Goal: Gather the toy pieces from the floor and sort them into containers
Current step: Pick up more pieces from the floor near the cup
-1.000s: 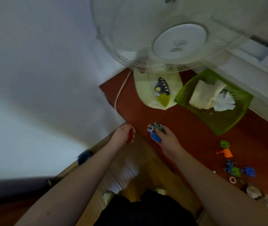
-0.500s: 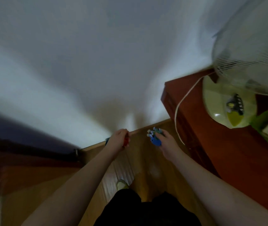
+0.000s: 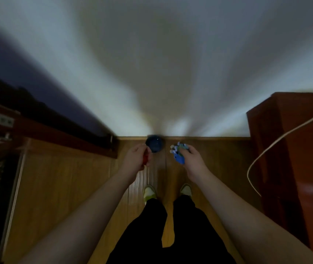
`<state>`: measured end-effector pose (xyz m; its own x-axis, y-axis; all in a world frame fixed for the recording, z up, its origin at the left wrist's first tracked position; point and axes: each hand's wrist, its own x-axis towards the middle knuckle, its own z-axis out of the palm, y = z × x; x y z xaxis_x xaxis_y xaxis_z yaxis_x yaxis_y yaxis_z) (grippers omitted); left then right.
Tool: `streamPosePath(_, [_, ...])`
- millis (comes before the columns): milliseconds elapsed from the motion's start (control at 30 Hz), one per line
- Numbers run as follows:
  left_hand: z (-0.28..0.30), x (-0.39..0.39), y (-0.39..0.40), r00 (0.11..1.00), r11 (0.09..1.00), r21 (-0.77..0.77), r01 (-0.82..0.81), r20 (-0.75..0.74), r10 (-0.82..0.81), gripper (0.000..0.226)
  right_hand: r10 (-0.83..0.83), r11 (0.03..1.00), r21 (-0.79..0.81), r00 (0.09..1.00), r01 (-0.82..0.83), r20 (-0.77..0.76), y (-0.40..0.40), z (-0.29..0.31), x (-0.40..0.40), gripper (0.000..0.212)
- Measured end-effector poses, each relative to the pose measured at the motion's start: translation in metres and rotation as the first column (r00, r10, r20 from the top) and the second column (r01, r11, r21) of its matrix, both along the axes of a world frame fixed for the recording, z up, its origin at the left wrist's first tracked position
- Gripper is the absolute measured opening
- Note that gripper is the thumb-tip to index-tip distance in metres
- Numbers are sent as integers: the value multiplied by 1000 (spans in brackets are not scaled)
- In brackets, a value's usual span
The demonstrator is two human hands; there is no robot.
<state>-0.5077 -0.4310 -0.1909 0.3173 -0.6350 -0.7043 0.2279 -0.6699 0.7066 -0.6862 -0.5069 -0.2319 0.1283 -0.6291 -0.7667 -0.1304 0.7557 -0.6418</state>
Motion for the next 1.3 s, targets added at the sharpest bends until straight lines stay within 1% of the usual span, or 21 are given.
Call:
streamPosePath(133, [-29, 4, -1, 997, 997, 8, -71, -33, 71, 29, 16, 997, 81, 1000, -16, 6, -11, -42, 15, 33])
streamPosePath(400, [-108, 9, -7, 991, 991, 31, -131, -20, 131, 30, 34, 992, 126, 999, -32, -15, -39, -136, 46, 37])
streamPosePath(500, [-139, 9, -10, 989, 988, 33, -149, 4, 149, 31, 65, 986, 156, 996, -53, -68, -43, -170, 57, 39])
streamPosePath(633, [-183, 11, -13, 981, 981, 34, -193, -10, 193, 32, 165, 982, 120, 969, -145, -186, -45, -217, 74, 38])
streamPosePath(833, [-237, 26, -13, 979, 979, 28, -203, 39, 202, 35, 158, 986, 93, 953, -138, -259, -49, -280, 96, 42])
streamPosePath(1000, [-256, 46, -3, 971, 971, 46, -235, 48, 233, 35, 135, 991, 38, 943, -130, -305, -57, -317, 115, 45])
streamPosePath(1067, [-259, 51, 4, 971, 971, 58, -234, 60, 231, 36, 158, 987, 46, 946, -151, -284, -60, -324, 118, 60])
streamPosePath(1133, [-261, 52, 10, 967, 965, 79, -250, 67, 245, 37, 204, 977, 123, 938, -176, -281, -61, -329, 115, 73])
streamPosePath(1200, [-260, 51, 14, 963, 958, 101, -267, 67, 261, 39, 262, 959, 179, 933, -222, -247, -58, -332, 107, 71])
streamPosePath(1267, [-258, 48, 16, 963, 957, 109, -269, 61, 263, 41, 377, 920, 192, 906, -342, -195, -53, -331, 98, 58])
streamPosePath(1300, [-257, 47, 16, 963, 957, 108, -269, 57, 264, 40, 387, 916, 185, 904, -355, -183, -50, -330, 94, 53])
